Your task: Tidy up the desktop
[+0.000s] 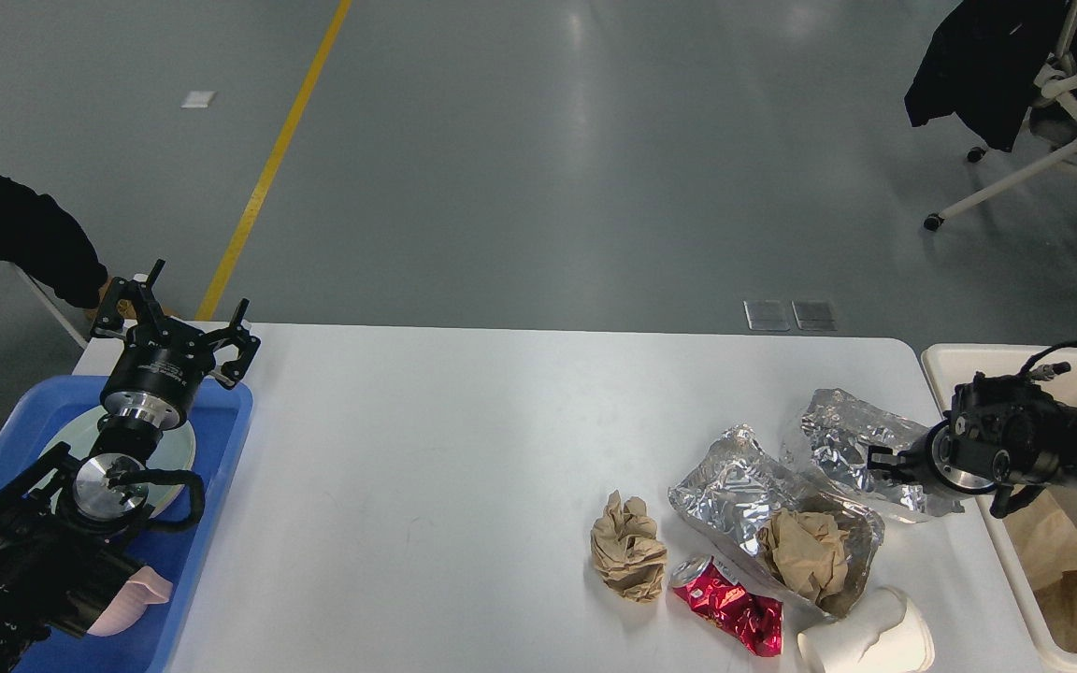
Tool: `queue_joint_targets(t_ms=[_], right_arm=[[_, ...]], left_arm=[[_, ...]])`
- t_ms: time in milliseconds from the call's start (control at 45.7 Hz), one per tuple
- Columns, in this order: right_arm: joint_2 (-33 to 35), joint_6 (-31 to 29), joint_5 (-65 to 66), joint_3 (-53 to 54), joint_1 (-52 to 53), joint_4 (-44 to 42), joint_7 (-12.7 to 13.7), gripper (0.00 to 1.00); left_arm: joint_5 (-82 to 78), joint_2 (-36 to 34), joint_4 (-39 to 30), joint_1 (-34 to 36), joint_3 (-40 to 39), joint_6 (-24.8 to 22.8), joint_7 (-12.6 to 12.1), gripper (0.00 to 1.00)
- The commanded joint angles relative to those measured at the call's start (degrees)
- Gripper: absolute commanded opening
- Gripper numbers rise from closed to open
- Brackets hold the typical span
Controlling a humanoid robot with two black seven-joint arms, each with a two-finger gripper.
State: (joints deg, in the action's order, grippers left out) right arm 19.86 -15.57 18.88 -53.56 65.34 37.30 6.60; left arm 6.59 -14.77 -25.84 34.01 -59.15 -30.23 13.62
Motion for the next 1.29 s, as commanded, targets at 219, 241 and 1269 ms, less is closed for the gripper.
queue_joint_targets(t_ms=[219, 241, 1269], right_arm=[[6.33, -10.95, -0.07, -8.57, 23.75, 13.32, 0.08, 1.00], [6.33, -13.15, -0.07, -9.71, 26.30, 14.20, -0.01, 1.00], [-5.01, -39.43, -0.07, -7.44, 62.98, 17.81, -0.01, 1.00]], left_arm=[[0.00, 0.00, 0.00, 0.00, 0.00, 0.00, 0.00, 0.96], [0.00, 0.00, 0.00, 0.00, 0.00, 0.00, 0.00, 0.96], [0.00, 0.00, 0.00, 0.00, 0.00, 0.00, 0.00, 0.96]])
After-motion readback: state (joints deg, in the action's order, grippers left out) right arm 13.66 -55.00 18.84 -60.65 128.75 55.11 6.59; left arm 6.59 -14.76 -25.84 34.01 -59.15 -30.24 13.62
